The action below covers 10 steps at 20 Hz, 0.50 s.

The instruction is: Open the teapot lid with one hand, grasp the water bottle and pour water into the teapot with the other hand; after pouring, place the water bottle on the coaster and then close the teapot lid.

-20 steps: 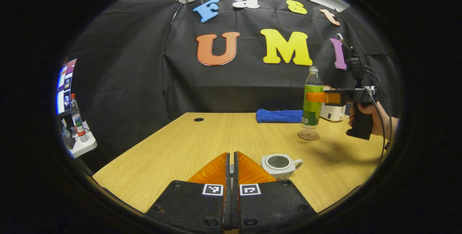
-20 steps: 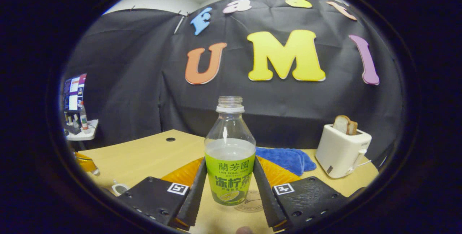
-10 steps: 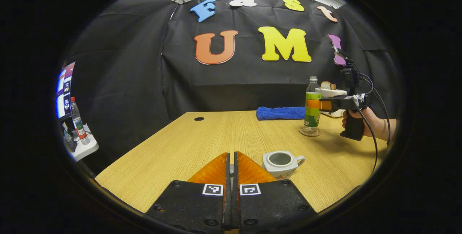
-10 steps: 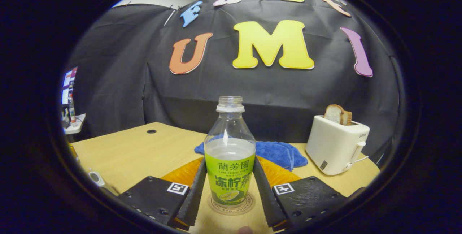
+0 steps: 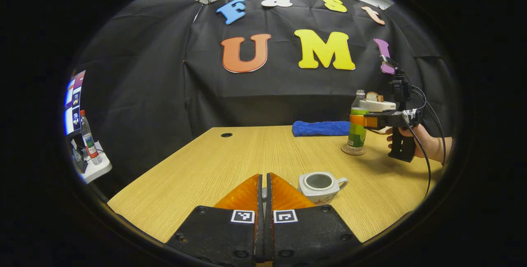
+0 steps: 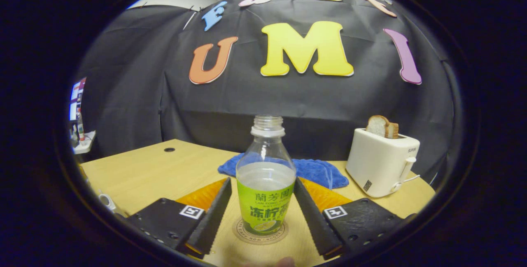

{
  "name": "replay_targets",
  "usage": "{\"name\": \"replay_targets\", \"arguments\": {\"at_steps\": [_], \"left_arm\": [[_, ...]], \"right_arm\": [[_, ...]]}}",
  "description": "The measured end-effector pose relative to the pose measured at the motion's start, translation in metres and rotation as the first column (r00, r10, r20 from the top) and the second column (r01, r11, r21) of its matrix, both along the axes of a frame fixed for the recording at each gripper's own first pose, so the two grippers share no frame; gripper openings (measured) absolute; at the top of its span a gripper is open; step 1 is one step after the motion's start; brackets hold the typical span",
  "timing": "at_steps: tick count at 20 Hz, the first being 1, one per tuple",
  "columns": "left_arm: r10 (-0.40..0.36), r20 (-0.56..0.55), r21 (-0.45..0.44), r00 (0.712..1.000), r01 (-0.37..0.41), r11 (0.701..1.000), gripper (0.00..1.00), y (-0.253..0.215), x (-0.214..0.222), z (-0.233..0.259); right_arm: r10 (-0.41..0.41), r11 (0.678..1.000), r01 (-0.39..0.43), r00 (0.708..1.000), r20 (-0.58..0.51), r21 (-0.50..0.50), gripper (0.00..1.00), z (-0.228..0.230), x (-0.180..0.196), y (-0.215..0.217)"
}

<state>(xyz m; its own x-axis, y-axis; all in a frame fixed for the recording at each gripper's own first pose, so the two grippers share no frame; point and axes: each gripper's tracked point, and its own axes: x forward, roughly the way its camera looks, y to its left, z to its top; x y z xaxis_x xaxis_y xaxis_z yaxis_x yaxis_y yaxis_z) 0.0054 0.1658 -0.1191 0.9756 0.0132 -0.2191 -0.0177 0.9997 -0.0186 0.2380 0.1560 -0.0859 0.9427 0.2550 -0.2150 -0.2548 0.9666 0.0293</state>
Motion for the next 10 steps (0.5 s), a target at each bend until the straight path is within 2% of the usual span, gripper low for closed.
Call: {"name": "replay_targets", "arguments": {"at_steps": [1, 2, 6, 10], "left_arm": [[-0.003, 0.002, -0.001, 1.0, 0.003, 1.0, 0.03, -0.002, 0.0, 0.001], [-0.005, 0.004, -0.001, 1.0, 0.005, 1.0, 0.03, -0.003, 0.0, 0.002], [-0.016, 0.016, -0.002, 1.0, 0.016, 1.0, 0.03, -0.012, 0.002, 0.008], [-0.032, 0.041, -0.008, 0.999, 0.032, 0.999, 0.02, -0.033, 0.008, 0.019]], "right_arm": [[-0.001, 1.0, 0.001, 1.0, 0.004, -0.001, 0.97, 0.003, -0.004, -0.001], [0.006, 1.0, -0.006, 1.0, 0.01, 0.006, 0.98, 0.007, -0.008, -0.001], [0.002, 1.0, -0.002, 1.0, 0.012, 0.028, 0.98, 0.016, -0.037, -0.015], [0.0, 1.0, 0.0, 1.0, 0.018, 0.005, 0.98, 0.019, -0.094, -0.05]]}}
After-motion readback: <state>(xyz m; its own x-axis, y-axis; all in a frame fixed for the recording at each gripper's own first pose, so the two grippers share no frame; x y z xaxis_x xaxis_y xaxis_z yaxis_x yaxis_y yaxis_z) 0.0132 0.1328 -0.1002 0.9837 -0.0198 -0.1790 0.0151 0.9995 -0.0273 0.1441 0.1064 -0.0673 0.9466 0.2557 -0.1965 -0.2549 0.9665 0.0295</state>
